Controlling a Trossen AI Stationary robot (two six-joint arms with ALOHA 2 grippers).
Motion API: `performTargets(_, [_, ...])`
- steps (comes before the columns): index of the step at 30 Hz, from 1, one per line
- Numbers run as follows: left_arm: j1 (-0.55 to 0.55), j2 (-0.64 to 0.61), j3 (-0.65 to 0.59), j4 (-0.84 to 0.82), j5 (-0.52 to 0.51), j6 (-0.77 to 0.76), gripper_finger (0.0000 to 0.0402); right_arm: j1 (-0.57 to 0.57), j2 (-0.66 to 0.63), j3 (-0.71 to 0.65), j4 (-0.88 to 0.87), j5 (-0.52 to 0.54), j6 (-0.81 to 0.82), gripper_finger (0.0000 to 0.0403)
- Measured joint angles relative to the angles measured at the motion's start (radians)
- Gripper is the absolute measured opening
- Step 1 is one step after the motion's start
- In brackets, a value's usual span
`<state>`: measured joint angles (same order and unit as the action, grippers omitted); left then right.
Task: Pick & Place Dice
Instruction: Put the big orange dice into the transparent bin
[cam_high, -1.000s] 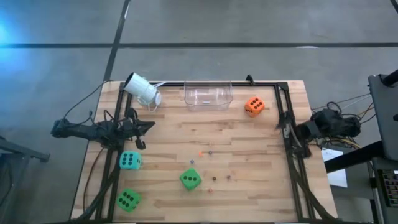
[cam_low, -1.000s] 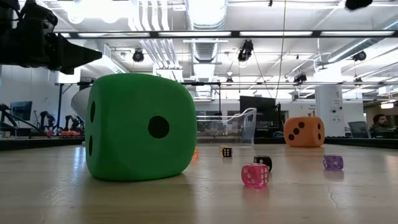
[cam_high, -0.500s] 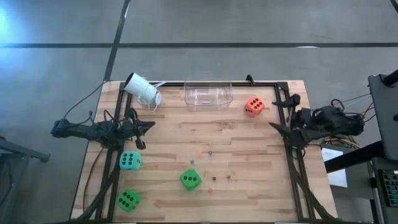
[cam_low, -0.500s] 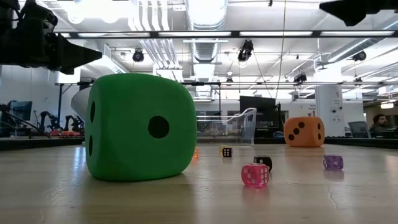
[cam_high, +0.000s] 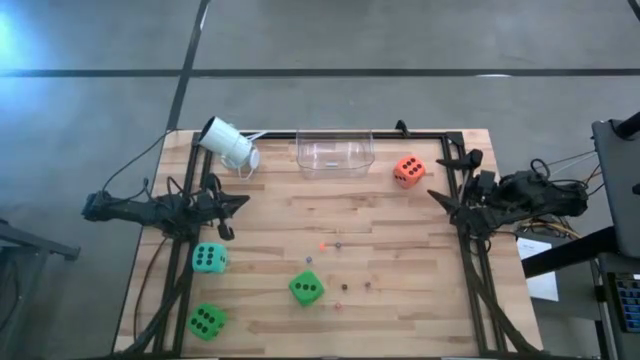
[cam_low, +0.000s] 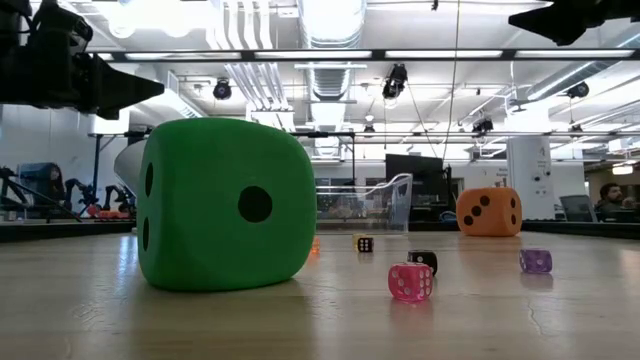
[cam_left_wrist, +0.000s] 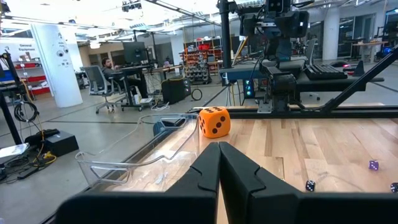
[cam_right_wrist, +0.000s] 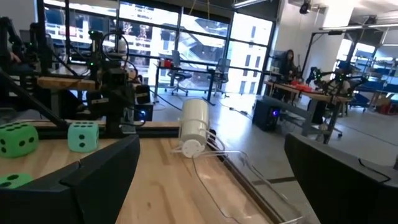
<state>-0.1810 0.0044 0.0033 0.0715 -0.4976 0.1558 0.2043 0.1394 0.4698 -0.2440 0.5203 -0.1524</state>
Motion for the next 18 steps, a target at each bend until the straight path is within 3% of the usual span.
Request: performTargets(18, [0.000, 0.000, 0.000, 0.000, 0.000, 0.000, 0.0010, 0.000, 0.002, 0.023, -0.037, -0.004, 0.165, 0.0400])
